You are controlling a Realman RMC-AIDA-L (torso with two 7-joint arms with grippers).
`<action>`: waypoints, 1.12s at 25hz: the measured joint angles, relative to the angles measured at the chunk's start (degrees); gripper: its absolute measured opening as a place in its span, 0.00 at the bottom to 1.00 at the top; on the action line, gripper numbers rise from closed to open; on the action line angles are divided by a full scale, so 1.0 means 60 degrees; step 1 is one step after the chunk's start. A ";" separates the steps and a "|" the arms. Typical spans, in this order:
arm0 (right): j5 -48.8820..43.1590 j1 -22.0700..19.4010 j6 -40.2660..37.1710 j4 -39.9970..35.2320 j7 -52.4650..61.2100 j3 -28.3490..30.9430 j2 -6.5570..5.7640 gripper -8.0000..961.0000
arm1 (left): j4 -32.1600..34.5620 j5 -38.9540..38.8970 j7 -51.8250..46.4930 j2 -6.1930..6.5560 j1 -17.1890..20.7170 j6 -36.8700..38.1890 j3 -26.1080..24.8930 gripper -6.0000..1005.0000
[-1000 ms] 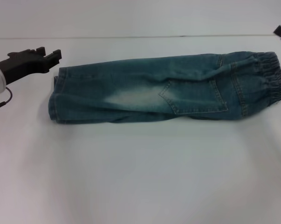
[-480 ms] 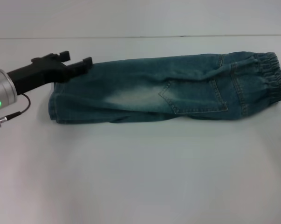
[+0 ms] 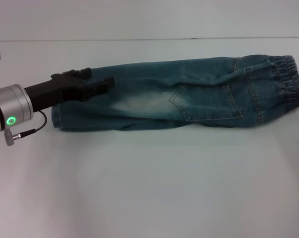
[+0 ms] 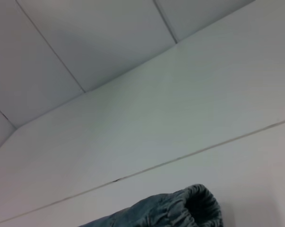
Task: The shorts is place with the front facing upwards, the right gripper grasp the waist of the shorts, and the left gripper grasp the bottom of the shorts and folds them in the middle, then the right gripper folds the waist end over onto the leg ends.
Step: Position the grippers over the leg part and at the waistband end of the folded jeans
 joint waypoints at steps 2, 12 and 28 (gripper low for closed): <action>-0.0004 0.0159 0.0140 0.0021 0.0163 -0.0282 -0.0003 0.98 | -0.0068 -0.0052 0.0049 0.0002 0.0018 0.0020 0.0014 0.84; -0.0771 0.0782 0.1061 0.0036 0.1285 -0.1448 0.0000 0.98 | -0.0197 -0.0132 0.0086 0.0022 0.0082 0.0196 0.0346 0.84; -0.1180 0.0799 0.0194 -0.0311 0.1093 -0.1321 0.0145 0.69 | -0.0576 -0.1298 0.0889 0.0003 -0.0006 0.0148 0.1416 0.84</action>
